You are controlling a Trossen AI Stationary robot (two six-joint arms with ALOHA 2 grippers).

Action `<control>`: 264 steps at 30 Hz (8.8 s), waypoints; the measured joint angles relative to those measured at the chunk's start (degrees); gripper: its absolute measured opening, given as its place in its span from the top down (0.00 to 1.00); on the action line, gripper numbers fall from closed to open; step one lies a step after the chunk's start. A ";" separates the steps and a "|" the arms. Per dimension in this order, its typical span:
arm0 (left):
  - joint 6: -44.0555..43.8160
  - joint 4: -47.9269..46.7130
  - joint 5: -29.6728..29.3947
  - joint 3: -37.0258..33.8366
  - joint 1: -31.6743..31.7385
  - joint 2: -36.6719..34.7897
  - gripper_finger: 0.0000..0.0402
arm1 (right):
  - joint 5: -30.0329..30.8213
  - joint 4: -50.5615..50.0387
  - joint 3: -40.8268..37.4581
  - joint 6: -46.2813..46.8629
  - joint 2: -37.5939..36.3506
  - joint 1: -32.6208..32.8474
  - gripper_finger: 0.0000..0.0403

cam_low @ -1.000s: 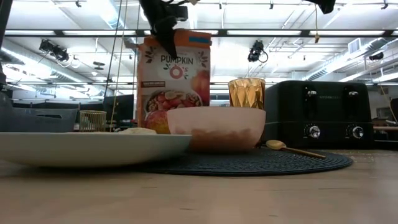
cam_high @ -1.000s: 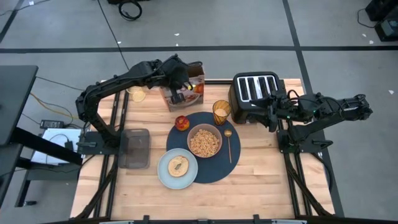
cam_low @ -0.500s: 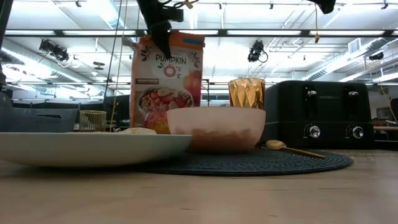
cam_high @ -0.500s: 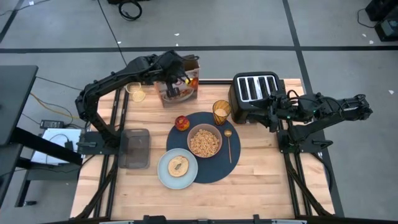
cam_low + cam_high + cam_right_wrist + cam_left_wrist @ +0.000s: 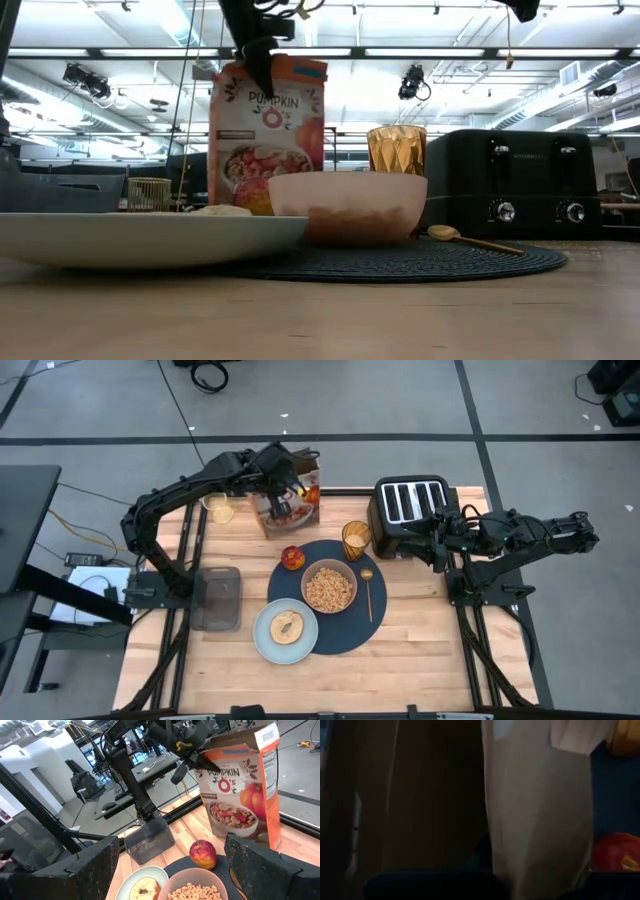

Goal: Arrange a breakfast setting
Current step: Pour the cereal from the cereal box into the orange bowl, then return to Home Position

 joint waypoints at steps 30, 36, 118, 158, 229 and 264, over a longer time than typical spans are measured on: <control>-4.23 -0.56 -6.05 -1.45 0.15 -0.66 0.98 | -1.11 -0.04 0.00 0.00 0.02 0.04 0.10; -3.95 -0.67 -8.15 -1.47 -0.04 -0.83 0.98 | -1.13 -0.03 0.00 0.42 0.02 0.04 0.10; -7.82 -13.43 -0.66 18.80 -5.98 -0.26 0.41 | -8.53 1.95 -0.02 0.11 0.02 2.01 0.10; -19.90 25.46 6.32 4.32 -44.85 -9.38 0.68 | -15.27 16.54 -0.04 -29.24 1.93 1.19 0.86; -7.85 102.85 -9.70 -79.06 -40.28 -35.23 0.90 | -19.12 35.81 -49.13 -27.21 -36.77 -4.84 0.91; -17.81 67.09 14.88 -99.17 -31.81 -94.47 0.90 | -21.27 21.11 -49.11 -22.26 -36.68 -8.20 0.91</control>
